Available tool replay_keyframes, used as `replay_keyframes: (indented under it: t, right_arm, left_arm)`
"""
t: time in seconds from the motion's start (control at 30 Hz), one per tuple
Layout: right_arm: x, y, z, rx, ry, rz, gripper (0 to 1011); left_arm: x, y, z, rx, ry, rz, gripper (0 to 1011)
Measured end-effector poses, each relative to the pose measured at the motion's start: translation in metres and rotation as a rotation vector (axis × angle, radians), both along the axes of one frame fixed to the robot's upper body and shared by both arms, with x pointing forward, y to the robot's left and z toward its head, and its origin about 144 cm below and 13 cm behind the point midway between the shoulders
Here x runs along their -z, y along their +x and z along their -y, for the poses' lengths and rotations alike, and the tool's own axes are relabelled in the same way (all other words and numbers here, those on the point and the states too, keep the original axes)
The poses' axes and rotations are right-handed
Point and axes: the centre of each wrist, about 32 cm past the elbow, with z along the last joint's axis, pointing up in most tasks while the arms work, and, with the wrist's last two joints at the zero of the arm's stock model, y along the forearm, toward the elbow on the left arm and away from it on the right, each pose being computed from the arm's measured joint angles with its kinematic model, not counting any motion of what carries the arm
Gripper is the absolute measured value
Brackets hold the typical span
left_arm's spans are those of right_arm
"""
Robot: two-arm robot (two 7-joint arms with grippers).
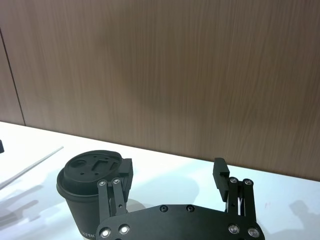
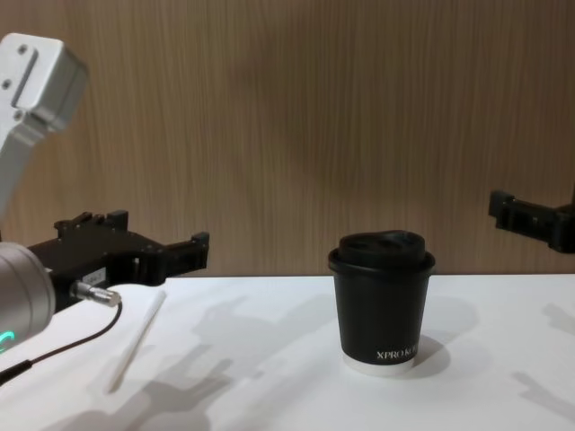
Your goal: Pick up the straw with one hand, pass it to the other hand, and insert it into the cup.
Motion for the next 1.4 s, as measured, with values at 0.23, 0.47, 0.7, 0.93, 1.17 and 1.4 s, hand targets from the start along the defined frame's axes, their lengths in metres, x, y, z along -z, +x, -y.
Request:
replay_keyframes:
  t: [0.23,0.47,0.7,0.93,1.17,1.4]
  right_arm:
    - [0.000,0.000,0.000,0.000,0.000,0.000,1001]
    - [0.000,0.000,0.000,0.000,0.000,0.000,1001]
    - [0.000,0.000,0.000,0.000,0.000,0.000,1001]
    - [0.000,0.000,0.000,0.000,0.000,0.000,1001]
    - [0.000,0.000,0.000,0.000,0.000,0.000,1001]
    - [0.000,0.000,0.000,0.000,0.000,0.000,1001]
  left_arm:
    - [-0.005,-0.007,-0.007,0.004,-0.021,-0.040,1003]
    - [-0.008,-0.017,-0.009,0.002,-0.056,-0.099,1003]
    - [-0.009,-0.025,-0.006,-0.015,-0.079,-0.145,1003]
    - [-0.010,-0.035,-0.002,-0.052,-0.088,-0.189,1003]
    - [-0.011,-0.041,0.001,-0.093,-0.080,-0.217,1003]
    - [-0.008,-0.046,0.002,-0.119,-0.079,-0.233,1003]
